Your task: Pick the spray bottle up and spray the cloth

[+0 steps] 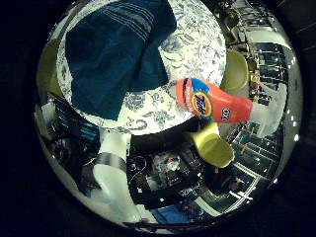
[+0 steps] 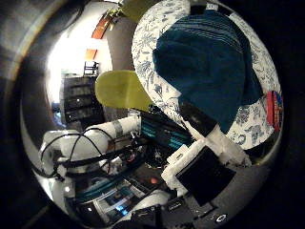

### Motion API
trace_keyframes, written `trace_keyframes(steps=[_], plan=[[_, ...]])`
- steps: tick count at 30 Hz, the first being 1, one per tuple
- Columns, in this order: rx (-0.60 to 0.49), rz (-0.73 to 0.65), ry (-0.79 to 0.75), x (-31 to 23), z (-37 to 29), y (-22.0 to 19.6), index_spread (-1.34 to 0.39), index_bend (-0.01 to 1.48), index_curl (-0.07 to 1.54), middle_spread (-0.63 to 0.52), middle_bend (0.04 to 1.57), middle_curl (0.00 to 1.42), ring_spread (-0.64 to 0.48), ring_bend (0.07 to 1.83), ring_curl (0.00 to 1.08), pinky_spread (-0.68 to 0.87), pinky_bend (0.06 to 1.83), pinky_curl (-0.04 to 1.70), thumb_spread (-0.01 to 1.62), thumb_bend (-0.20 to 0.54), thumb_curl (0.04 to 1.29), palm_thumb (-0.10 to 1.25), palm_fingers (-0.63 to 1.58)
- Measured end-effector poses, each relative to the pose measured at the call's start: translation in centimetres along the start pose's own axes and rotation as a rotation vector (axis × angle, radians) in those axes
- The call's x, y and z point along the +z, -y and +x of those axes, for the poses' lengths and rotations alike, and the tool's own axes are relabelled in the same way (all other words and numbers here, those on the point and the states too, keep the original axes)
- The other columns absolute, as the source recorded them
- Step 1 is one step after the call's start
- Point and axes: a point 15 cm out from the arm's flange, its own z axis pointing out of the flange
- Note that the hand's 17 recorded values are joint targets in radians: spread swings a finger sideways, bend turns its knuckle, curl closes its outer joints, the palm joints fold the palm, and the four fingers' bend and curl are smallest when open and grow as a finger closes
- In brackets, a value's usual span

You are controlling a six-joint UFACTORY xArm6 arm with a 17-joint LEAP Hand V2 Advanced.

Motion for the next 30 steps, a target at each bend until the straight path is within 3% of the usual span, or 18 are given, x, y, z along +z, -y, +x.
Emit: trace_keyframes(steps=[12, 20, 30], plan=[[0.046, 0.154, -0.04, -8.0, 2.2, 1.9, -0.26, 0.18, 0.35, 0.13, 0.2, 0.35, 0.25, 0.2, 0.23, 0.48, 0.49, 0.04, 1.09, -0.025, 0.38, 0.78, 0.35], [0.104, 0.183, -0.053, -12.2, 5.6, 0.6, -0.27, 0.18, 0.34, 0.13, 0.2, 0.34, 0.23, 0.2, 0.23, 0.47, 0.51, 0.02, 1.08, -0.025, 0.38, 0.71, 0.35], [0.178, 0.175, -0.038, -13.1, 8.2, -2.3, -0.26, 0.18, 0.34, 0.14, 0.2, 0.34, 0.25, 0.2, 0.24, 0.47, 0.55, 0.0, 1.1, -0.022, 0.37, 0.67, 0.34]])
